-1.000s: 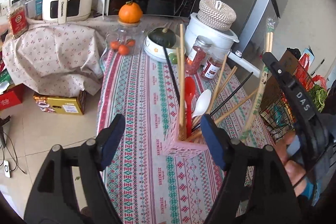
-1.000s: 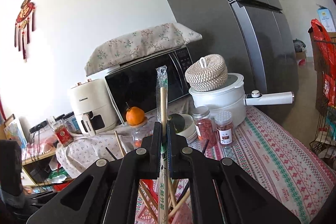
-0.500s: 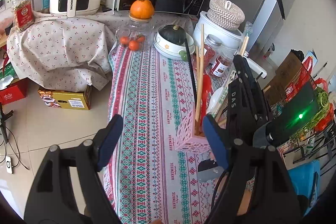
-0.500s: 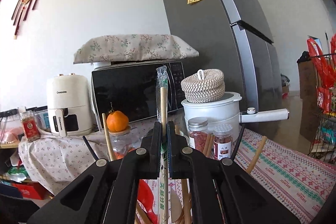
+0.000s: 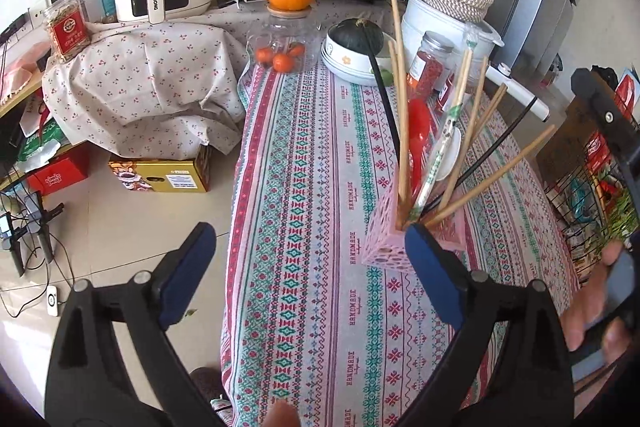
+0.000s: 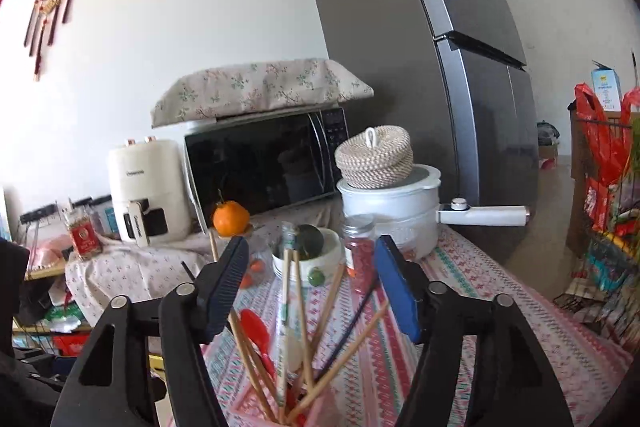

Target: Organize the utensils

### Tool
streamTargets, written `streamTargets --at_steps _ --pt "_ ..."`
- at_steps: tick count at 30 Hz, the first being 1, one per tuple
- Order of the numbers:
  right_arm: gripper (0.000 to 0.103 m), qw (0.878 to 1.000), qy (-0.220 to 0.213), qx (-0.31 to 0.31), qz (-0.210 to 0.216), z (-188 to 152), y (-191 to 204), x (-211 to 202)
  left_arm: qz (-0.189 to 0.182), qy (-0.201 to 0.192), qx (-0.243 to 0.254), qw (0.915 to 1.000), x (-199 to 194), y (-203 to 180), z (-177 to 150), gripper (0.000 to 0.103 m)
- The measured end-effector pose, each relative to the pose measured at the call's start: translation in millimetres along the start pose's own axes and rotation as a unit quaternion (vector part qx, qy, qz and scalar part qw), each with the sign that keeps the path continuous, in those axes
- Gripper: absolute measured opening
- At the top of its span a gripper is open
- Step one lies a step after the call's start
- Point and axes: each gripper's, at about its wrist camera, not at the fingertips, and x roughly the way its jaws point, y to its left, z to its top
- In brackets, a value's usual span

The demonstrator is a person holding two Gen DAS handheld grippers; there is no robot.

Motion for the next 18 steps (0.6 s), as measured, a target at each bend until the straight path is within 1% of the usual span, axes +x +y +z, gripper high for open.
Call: streamTargets --at_steps 4,6,9,10,12,14,18 --pt "0.084 0.995 0.089 -0.033 -0.023 2.9 -21.6 -19.5 0.008 -0.009 0.015 0.9998 -17.6 -23.8 -12.7 0.095" --pt "0.089 0.991 0.125 -0.045 -0.033 0.1 -31.4 -31.8 0.011 -0.022 0.021 0.9995 -31.3 -35.4 -19.2 0.096" --pt "0.098 0.981 0.179 -0.049 -0.049 -0.2 -41.0 -47.0 0.021 -0.043 0.026 0.9985 -51.0 -48.3 -28.2 0.100" --pt "0.100 0.979 0.192 -0.054 -0.050 0.2 -42.4 -52.1 0.022 -0.048 0.029 0.9982 -56.5 -52.5 -30.9 0.100" --pt "0.103 0.977 0.196 -0.062 -0.054 1.1 -45.4 -65.5 0.021 -0.057 0.038 0.9974 -64.7 -60.5 -34.8 0.101" --pt "0.103 0.977 0.193 -0.066 -0.057 1.5 -49.0 -75.7 0.024 -0.069 0.046 0.9962 -69.9 -66.5 -37.4 0.101" --pt "0.103 0.976 0.200 -0.068 -0.045 3.7 -54.3 -78.6 0.025 -0.078 0.041 0.9958 -70.4 -68.9 -36.4 0.101"
